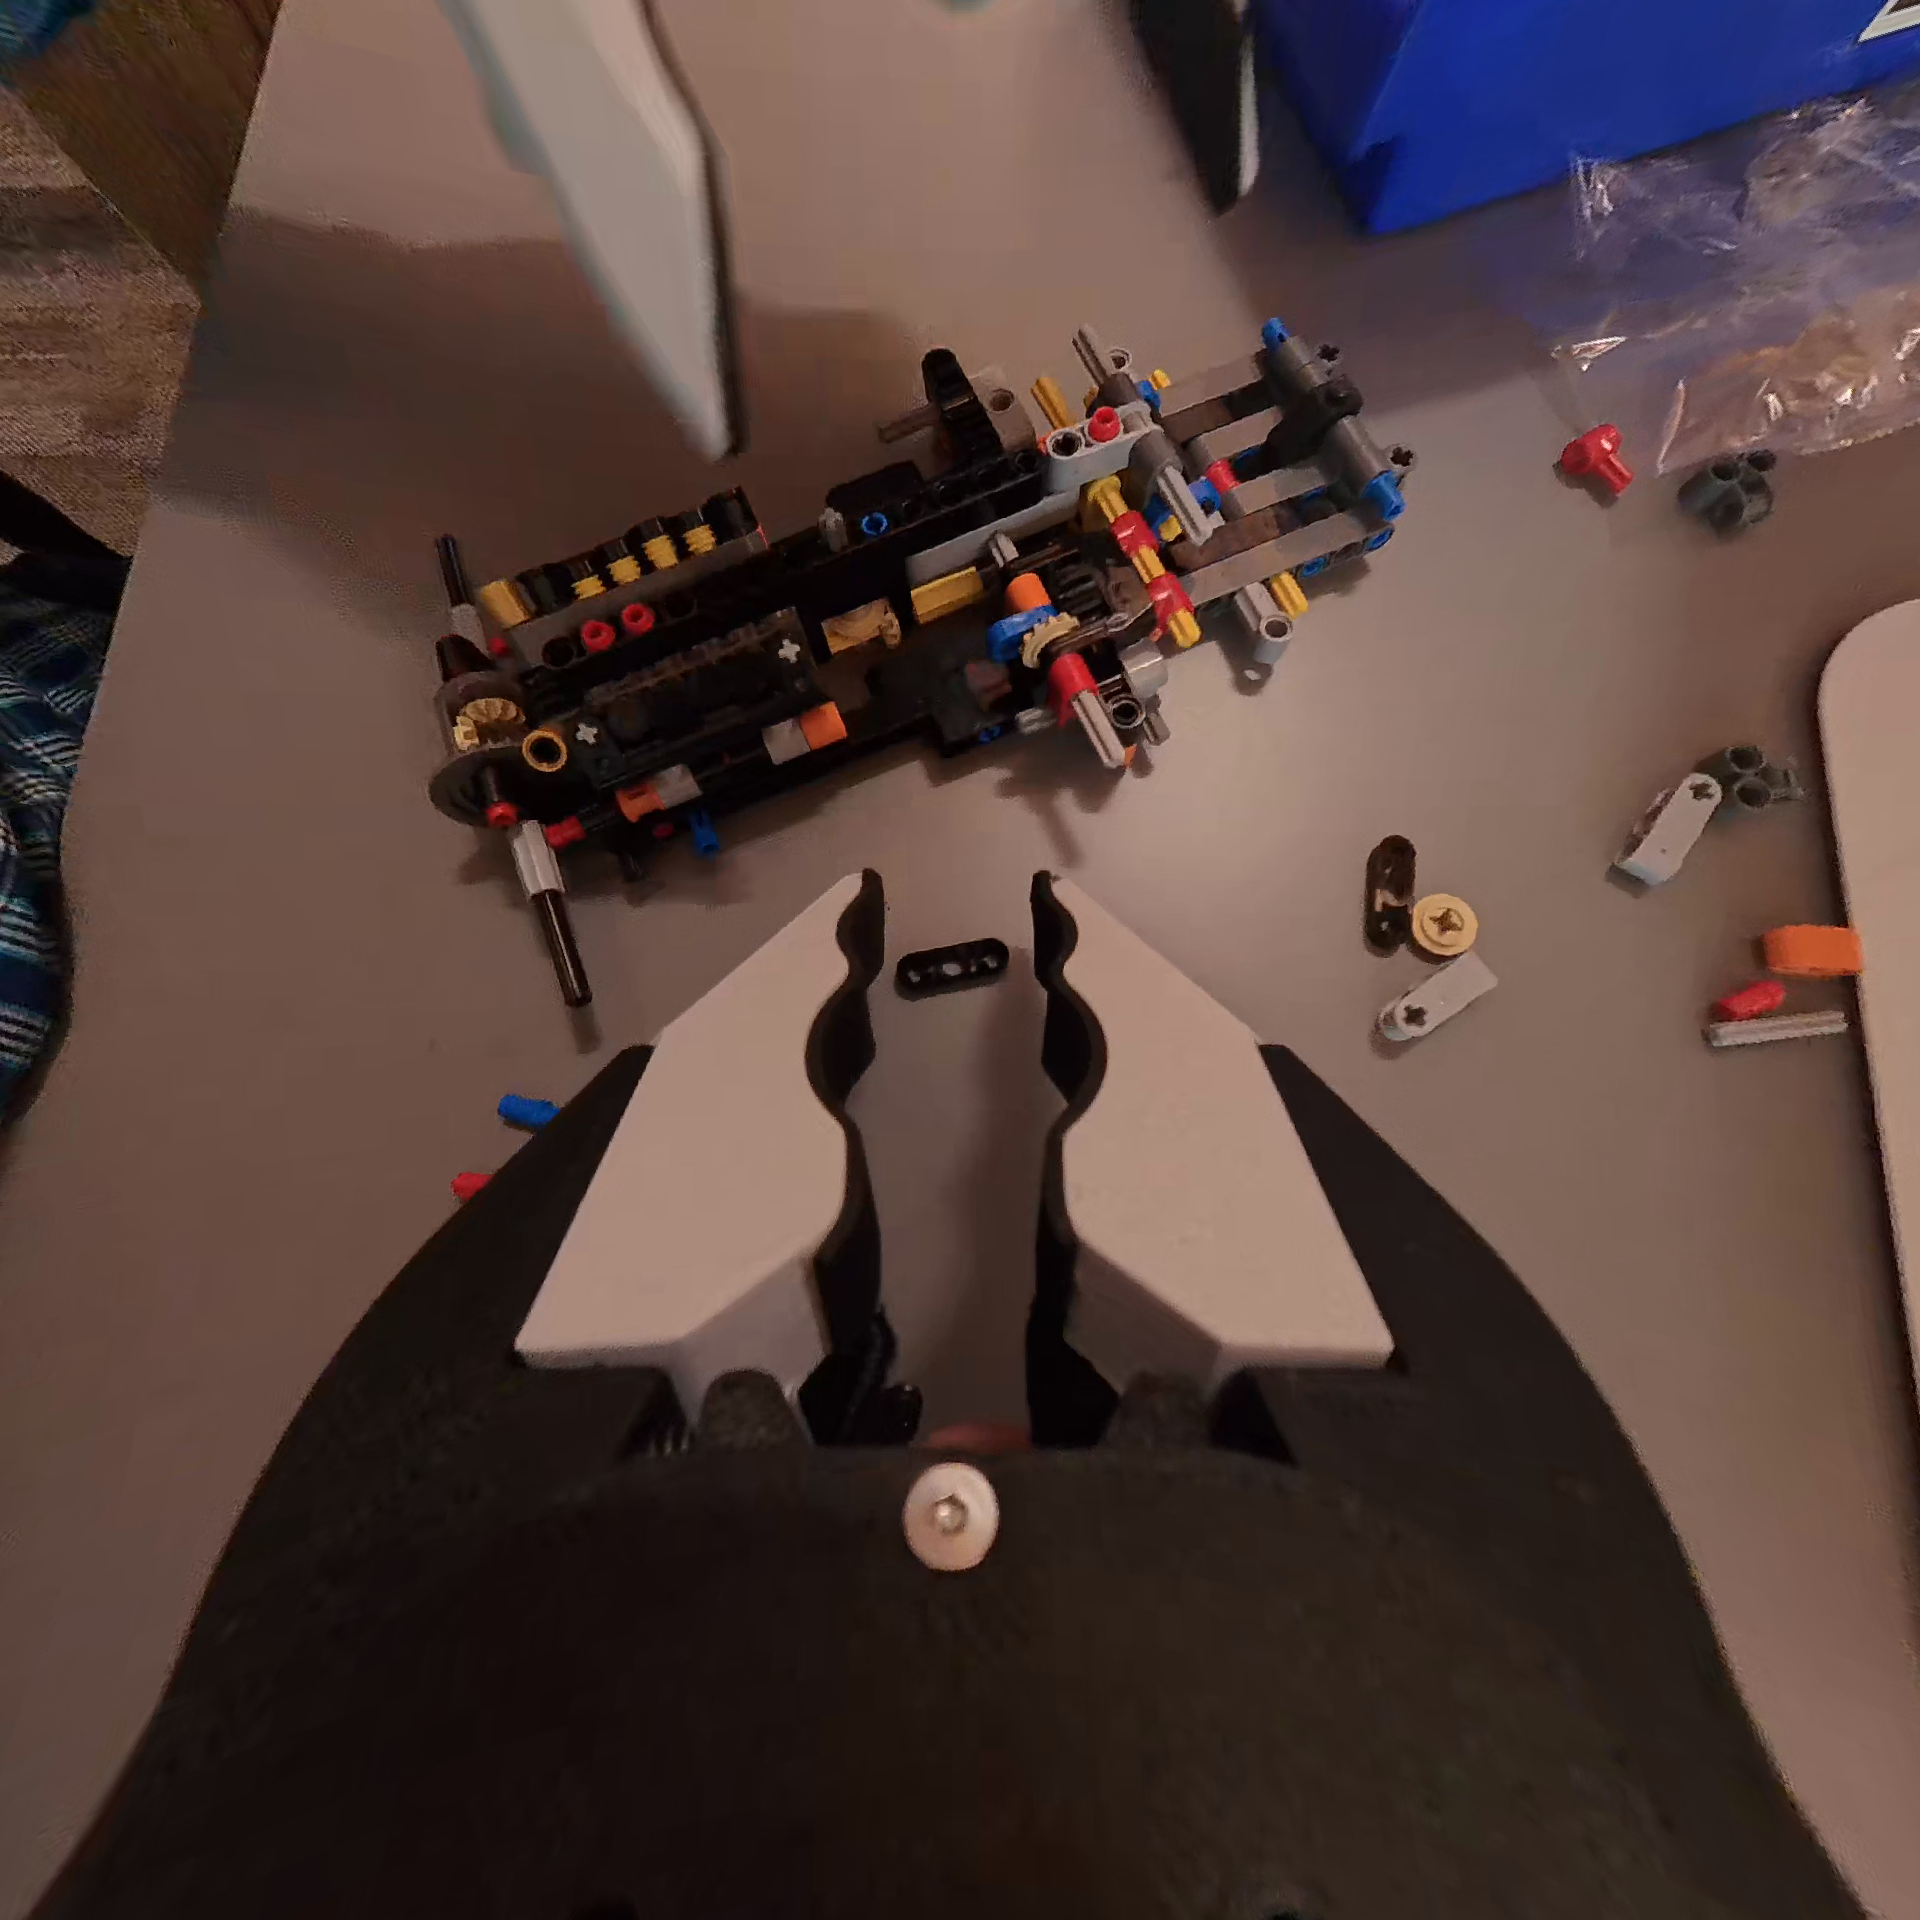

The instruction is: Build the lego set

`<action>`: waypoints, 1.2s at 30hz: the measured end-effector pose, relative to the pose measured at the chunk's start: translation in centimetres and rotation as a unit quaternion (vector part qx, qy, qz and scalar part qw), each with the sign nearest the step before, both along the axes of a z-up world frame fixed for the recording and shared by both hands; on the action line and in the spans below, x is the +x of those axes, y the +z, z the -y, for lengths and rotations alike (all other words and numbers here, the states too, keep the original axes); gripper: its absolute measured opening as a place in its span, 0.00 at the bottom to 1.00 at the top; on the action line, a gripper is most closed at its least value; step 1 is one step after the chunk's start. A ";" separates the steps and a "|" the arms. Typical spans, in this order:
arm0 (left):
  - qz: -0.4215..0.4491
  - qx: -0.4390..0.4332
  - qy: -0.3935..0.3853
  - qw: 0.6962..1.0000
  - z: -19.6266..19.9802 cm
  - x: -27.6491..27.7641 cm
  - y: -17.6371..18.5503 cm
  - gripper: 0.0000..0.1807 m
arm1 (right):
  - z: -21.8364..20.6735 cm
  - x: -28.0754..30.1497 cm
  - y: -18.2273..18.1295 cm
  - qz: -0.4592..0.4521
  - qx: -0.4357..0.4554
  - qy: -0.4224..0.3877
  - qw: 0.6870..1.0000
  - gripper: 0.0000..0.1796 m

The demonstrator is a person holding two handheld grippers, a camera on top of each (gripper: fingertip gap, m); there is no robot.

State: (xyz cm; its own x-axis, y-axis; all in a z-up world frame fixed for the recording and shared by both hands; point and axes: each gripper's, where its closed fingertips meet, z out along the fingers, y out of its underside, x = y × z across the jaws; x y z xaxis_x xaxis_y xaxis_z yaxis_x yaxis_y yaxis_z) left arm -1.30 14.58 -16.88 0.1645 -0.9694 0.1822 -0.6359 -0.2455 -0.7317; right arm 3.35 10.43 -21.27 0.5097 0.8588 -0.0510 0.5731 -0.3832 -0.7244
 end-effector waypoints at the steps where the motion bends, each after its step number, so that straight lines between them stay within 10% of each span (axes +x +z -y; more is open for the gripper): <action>1: -0.011 -0.011 0.002 1.000 0.7 0.1 -0.5 0.57 | 0.1 0.1 0.0 0.000 0.001 0.000 1.000 0.14; 9: -0.092 0.028 0.008 0.995 2.6 -0.2 -3.5 0.73 | 0.5 0.2 0.3 -0.014 0.001 -0.001 1.000 0.14; 23: -0.100 -0.007 0.121 0.988 4.4 -2.1 -2.8 0.42 | 3.2 -1.8 0.2 0.011 -0.003 0.076 0.997 0.12; 36: -0.101 -0.071 0.134 0.983 5.7 -3.3 -3.5 0.45 | 6.1 -7.7 0.4 0.015 0.014 0.117 0.993 0.13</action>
